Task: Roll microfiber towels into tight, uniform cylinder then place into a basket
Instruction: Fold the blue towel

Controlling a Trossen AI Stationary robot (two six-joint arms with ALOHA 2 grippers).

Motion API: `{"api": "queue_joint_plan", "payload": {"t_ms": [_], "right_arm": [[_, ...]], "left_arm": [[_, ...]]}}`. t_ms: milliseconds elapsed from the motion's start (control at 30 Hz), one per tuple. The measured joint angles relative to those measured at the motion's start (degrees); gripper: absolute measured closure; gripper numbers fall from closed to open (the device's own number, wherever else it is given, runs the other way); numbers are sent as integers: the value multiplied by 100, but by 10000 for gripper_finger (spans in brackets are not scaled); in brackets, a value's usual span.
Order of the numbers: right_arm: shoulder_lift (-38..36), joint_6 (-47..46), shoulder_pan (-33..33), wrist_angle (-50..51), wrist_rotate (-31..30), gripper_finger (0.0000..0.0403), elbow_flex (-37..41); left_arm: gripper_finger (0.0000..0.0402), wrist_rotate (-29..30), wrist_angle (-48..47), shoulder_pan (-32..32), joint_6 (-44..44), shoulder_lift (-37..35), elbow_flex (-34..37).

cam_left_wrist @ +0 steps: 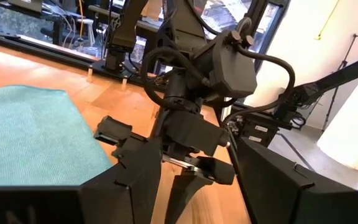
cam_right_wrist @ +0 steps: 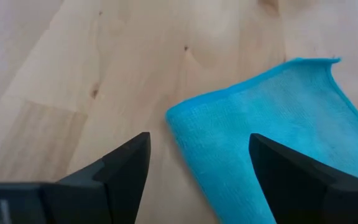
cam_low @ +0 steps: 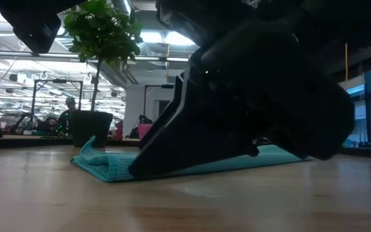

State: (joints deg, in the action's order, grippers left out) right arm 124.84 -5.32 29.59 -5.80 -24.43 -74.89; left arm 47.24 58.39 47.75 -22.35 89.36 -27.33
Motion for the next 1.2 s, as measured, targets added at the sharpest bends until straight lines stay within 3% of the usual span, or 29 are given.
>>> {"api": "queue_joint_plan", "payload": {"t_ms": [367,600,1067,1200], "right_arm": [[0,6,-16,-191,-7,130,0],[2,537,-16,-243,-56,130,-2],[2,116,-12,-341,-295,130,-2],[2,-34,-12,-385,-295,130,-2]], "left_arm": [[201,0,13,0,-29,0,0],[202,-119,90,46,-279,0,0],[202,-111,-52,-64,-364,-2,0],[202,175,-97,-99,-451,-2,0]]}}
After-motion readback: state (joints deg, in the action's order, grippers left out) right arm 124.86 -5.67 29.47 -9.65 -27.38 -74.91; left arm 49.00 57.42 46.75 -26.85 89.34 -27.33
